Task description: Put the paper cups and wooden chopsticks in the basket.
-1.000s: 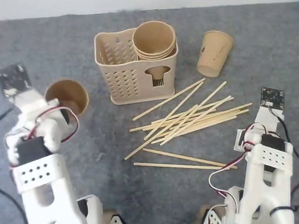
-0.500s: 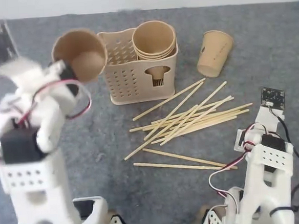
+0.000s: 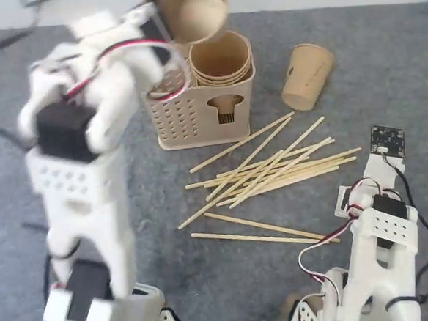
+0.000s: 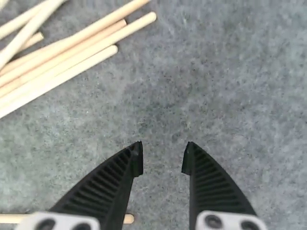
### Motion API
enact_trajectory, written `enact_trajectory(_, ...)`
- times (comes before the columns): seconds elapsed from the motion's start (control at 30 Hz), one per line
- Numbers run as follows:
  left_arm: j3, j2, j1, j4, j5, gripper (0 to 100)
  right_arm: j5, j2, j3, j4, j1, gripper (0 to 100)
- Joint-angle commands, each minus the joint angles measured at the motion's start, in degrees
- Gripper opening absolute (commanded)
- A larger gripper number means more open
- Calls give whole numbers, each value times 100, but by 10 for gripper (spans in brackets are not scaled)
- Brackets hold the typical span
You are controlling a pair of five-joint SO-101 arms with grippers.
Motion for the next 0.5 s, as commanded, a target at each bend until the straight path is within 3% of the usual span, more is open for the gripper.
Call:
enact_trajectory(0.0,-593,703,149,26,53,12,97,-251,-35,-110,48,155)
enact_trajectory(0.47,-593,1600,132,440,0,12,105,-251,-44,-127,48,155)
